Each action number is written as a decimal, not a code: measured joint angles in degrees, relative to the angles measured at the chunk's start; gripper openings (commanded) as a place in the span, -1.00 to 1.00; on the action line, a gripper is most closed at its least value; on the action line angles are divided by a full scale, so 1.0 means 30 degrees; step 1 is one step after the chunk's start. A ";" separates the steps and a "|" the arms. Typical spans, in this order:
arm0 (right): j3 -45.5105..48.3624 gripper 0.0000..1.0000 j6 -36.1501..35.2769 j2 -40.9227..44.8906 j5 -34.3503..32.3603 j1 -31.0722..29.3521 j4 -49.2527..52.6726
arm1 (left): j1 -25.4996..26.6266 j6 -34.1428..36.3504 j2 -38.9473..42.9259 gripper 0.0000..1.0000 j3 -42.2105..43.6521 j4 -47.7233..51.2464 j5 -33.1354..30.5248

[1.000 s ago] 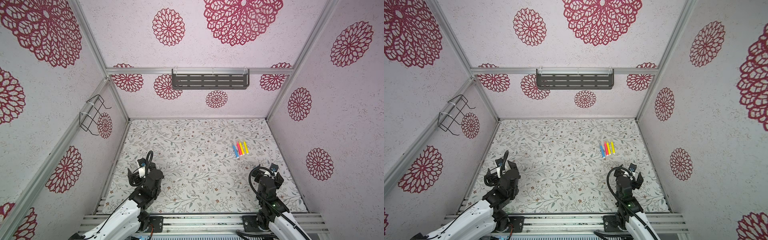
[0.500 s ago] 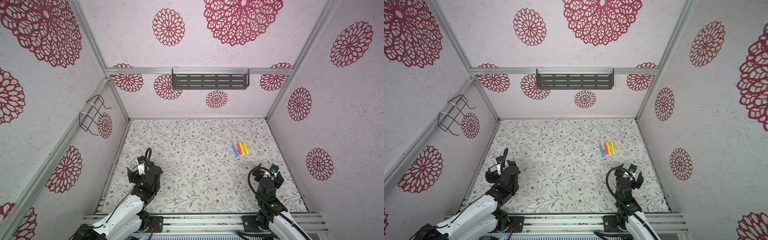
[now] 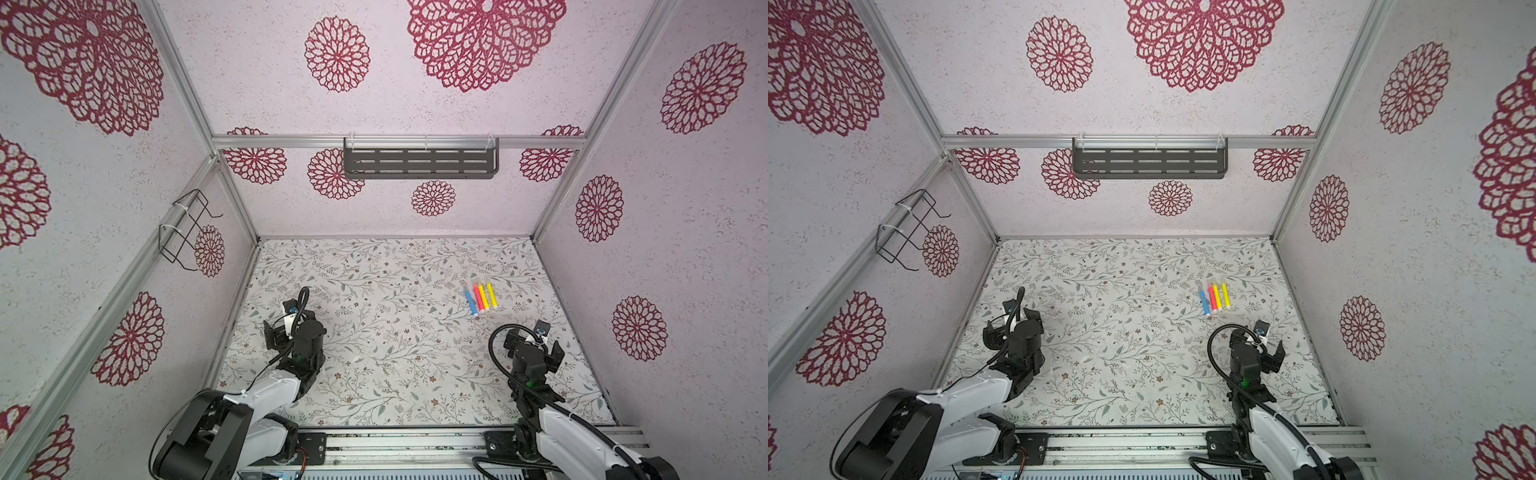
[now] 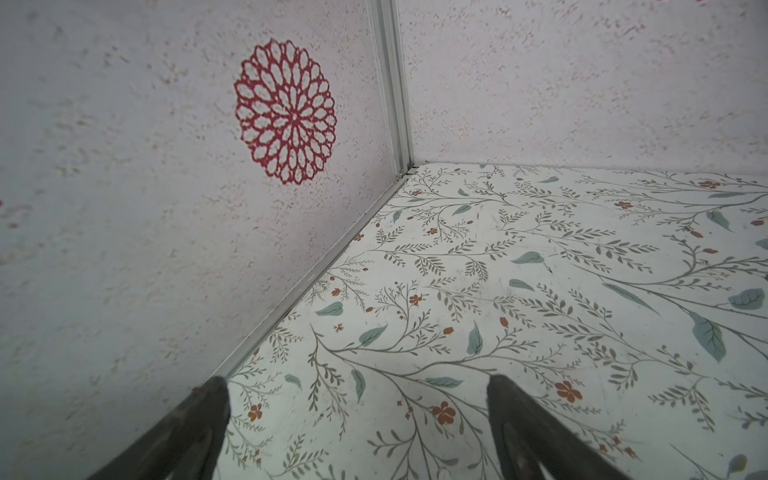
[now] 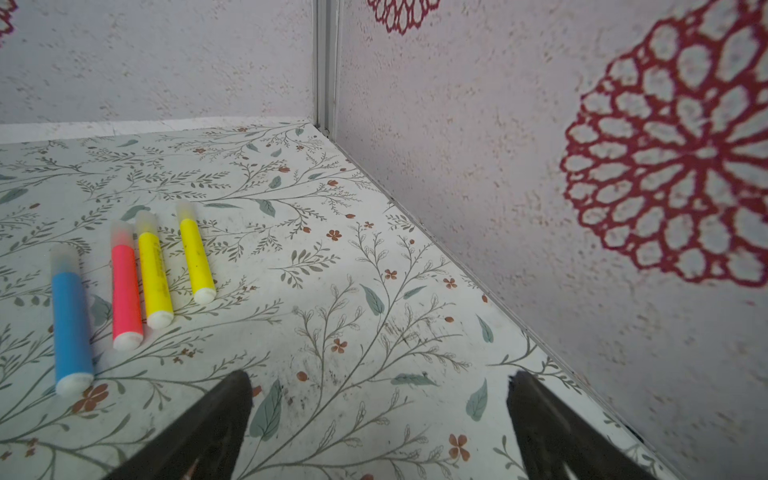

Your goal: Insert the pens into the pen caps

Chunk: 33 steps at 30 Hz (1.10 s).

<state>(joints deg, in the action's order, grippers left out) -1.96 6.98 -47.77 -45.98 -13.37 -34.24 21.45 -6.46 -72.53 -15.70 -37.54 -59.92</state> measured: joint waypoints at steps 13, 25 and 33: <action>-0.0058 0.98 -0.0976 -0.3694 0.1566 0.1086 -0.4342 | -0.1399 0.2106 -0.2914 0.98 -0.0160 -0.7461 0.0976; -0.0510 0.97 -0.1450 -0.9122 0.3665 0.2084 -1.1030 | -0.4401 0.1770 -0.5093 0.97 0.0940 -1.1912 0.3679; -0.0495 0.97 -0.0765 -1.4032 0.7832 0.4517 -1.5693 | -0.5552 0.1501 -0.5872 0.98 0.0590 -1.1577 0.6637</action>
<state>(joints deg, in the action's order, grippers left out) -3.44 4.69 -89.86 -22.48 0.19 -81.32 4.80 -1.96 -90.15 -13.93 -72.27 -40.01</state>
